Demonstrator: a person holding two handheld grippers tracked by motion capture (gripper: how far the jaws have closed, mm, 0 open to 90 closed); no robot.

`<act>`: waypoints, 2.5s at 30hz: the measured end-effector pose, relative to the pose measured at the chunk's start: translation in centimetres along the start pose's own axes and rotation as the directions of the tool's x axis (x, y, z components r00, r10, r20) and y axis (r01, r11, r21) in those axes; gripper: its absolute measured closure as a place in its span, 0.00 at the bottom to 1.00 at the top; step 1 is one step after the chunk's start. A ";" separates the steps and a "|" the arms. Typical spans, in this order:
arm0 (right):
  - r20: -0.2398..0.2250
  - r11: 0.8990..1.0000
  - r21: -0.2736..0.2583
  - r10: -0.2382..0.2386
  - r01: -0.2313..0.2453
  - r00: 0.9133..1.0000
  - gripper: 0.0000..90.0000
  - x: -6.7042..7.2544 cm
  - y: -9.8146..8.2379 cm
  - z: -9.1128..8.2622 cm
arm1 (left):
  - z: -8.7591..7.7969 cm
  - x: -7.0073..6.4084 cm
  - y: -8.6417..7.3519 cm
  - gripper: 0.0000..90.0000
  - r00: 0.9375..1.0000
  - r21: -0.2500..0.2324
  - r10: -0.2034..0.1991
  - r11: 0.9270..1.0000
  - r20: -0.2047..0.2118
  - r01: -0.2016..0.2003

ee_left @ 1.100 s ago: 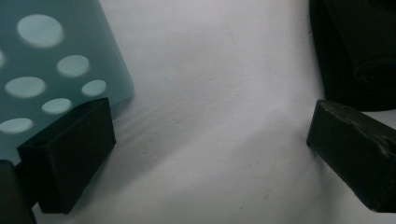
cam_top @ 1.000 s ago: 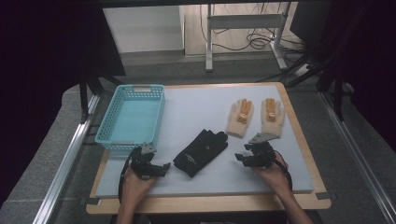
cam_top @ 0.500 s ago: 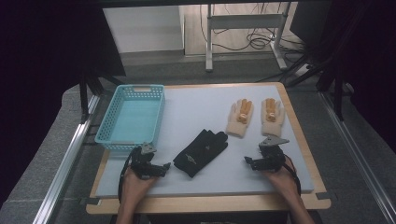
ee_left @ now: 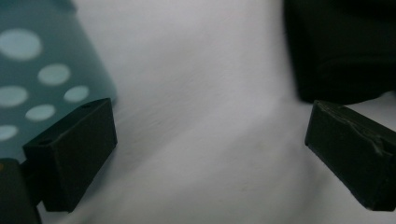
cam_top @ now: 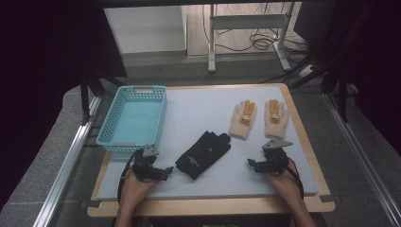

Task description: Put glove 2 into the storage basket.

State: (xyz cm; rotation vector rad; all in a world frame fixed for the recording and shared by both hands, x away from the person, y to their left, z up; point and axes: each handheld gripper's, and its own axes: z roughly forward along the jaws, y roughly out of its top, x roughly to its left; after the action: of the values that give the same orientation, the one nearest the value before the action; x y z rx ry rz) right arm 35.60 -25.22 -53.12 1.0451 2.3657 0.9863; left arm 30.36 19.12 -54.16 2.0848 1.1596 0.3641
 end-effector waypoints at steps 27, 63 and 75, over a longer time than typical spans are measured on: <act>0.005 1.000 -0.003 -0.003 0.003 1.000 0.19 0.1 0.0 0.0 | 6.4 -5.6 10.0 0.00 0.977 0.097 0.100 0.988 0.189 -0.120; 0.012 1.000 -0.007 -0.010 0.010 1.000 0.19 0.2 -0.1 0.0 | 7.2 -6.0 9.8 0.60 0.988 0.164 0.093 0.980 0.120 -0.112; 0.015 1.000 -0.009 -0.014 0.015 1.000 0.18 0.2 -0.1 0.0 | 5.3 -5.3 11.6 0.72 0.993 0.130 0.108 0.985 0.056 -0.115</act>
State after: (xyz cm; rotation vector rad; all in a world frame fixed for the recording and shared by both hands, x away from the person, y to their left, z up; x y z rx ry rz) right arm 35.40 -25.11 -53.15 1.0269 2.3513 0.9805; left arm 37.52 8.35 -49.31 2.2684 1.0670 0.2937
